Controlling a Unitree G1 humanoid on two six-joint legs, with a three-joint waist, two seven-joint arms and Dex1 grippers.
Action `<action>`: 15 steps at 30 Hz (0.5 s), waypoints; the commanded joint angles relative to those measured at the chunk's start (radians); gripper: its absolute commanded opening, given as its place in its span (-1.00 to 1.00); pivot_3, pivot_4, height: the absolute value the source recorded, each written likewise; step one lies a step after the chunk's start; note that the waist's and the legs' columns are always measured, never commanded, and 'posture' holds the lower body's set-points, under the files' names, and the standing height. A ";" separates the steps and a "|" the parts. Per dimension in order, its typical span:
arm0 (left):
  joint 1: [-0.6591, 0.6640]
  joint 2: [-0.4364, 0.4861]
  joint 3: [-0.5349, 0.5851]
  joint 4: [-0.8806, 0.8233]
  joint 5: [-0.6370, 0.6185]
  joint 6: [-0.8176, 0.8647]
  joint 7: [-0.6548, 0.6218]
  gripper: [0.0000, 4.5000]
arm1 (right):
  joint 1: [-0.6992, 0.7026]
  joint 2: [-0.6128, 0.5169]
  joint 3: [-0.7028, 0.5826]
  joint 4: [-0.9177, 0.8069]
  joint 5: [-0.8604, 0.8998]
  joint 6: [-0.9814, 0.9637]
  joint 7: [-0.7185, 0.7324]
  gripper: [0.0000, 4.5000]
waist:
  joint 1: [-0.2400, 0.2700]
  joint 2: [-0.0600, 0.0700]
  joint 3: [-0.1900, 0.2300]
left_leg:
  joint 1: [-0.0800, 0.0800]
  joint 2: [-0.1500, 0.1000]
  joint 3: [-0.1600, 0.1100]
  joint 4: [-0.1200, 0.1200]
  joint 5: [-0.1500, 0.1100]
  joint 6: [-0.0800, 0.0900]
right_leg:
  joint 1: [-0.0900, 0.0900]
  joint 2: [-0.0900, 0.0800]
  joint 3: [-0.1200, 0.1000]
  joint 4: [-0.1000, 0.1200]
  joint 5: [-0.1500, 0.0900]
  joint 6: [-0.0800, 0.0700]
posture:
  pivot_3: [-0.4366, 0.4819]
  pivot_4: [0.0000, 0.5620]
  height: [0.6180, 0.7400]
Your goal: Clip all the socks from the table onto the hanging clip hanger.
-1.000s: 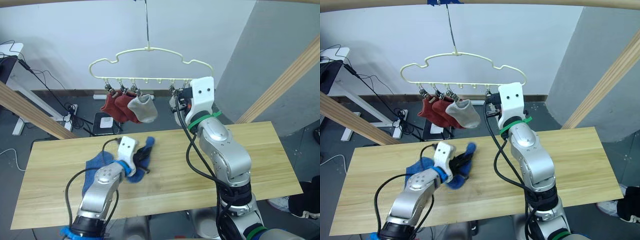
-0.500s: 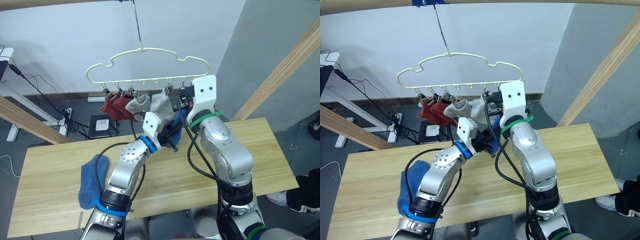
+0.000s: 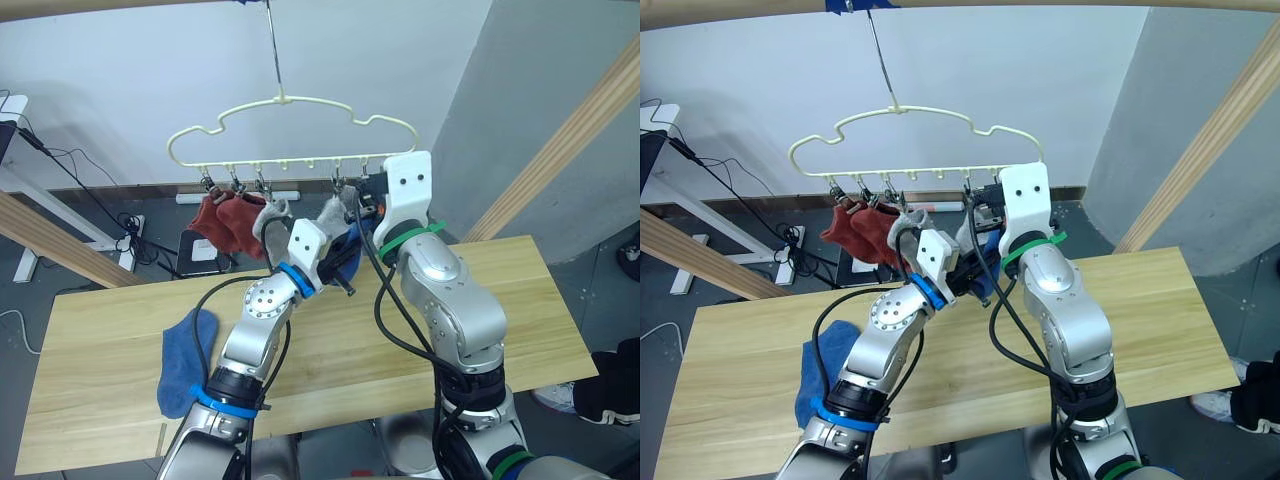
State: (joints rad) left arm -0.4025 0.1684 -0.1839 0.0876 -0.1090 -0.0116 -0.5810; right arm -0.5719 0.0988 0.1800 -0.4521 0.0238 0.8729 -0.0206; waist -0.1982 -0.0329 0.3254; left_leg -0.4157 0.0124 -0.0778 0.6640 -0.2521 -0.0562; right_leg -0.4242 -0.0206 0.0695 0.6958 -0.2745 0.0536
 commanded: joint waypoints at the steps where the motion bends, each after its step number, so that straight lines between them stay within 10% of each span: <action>1: -0.019 0.007 0.000 -0.008 0.003 -0.037 -0.013 -1.00 | -0.013 0.013 0.000 -0.055 0.009 -0.001 0.003 -0.96 | 0.000 0.000 0.000 | 0.000 0.000 0.000 0.000 0.000 0.000 | 0.000 0.000 0.000 0.000 0.000 0.000 | -0.69 -0.02 1.00; 15: -0.066 0.007 0.010 0.049 0.010 -0.080 -0.011 -1.00 | -0.011 0.014 0.003 -0.056 0.014 0.017 0.012 -0.96 | 0.000 0.000 0.000 | 0.000 0.000 0.000 0.000 0.000 0.000 | 0.000 0.000 0.000 0.000 0.000 0.000 | -0.69 -0.03 1.00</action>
State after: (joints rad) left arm -0.4495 0.1809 -0.1813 0.1416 -0.0964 -0.0609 -0.5919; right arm -0.5719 0.1042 0.1804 -0.4567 0.0267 0.8899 -0.0156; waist -0.1979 -0.0329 0.3254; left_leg -0.4158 0.0123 -0.0780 0.6641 -0.2520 -0.0561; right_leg -0.4241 -0.0208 0.0694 0.6958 -0.2745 0.0536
